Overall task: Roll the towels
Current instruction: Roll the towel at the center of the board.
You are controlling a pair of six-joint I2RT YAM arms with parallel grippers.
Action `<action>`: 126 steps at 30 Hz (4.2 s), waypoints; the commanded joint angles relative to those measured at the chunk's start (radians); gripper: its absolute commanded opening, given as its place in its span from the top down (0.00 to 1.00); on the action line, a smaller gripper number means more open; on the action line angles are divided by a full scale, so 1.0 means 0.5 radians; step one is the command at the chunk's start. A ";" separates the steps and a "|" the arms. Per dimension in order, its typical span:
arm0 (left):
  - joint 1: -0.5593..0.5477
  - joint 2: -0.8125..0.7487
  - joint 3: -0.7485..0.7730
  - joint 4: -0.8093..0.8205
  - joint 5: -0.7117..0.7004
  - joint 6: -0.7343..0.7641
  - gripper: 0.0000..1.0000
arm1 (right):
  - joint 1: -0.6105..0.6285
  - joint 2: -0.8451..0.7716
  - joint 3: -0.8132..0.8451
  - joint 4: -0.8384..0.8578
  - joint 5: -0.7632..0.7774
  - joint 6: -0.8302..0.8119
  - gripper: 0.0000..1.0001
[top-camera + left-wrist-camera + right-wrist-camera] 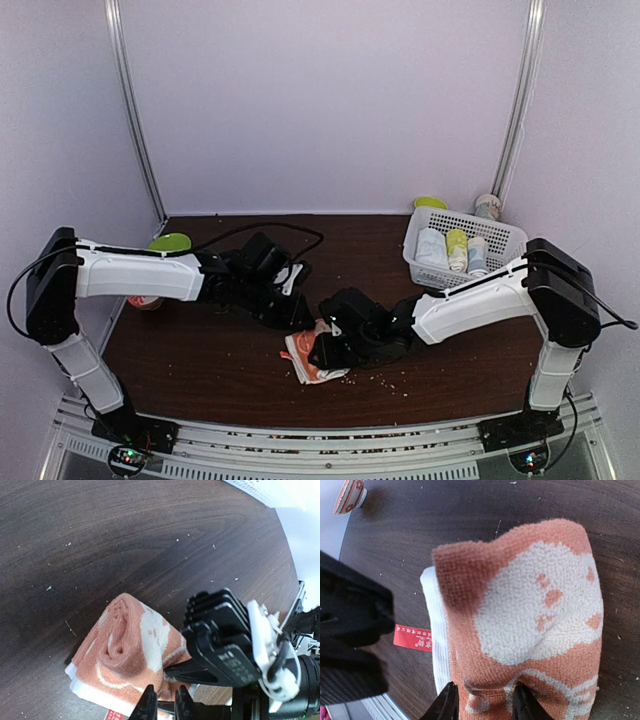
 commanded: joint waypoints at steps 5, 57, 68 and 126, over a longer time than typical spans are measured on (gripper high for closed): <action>0.009 0.194 0.144 0.059 0.024 0.039 0.86 | -0.008 0.061 -0.058 -0.015 -0.056 -0.008 0.62; 0.091 0.415 -0.301 0.450 0.094 -0.034 1.00 | 0.011 -0.532 -0.168 -0.366 0.141 -0.115 0.54; 0.084 0.394 -0.369 0.511 0.107 -0.081 1.00 | -0.313 -0.349 -0.554 0.621 -0.438 0.231 0.45; 0.040 0.205 -0.439 0.267 -0.018 -0.079 1.00 | -0.034 -0.197 -0.007 -0.418 0.164 -0.027 0.64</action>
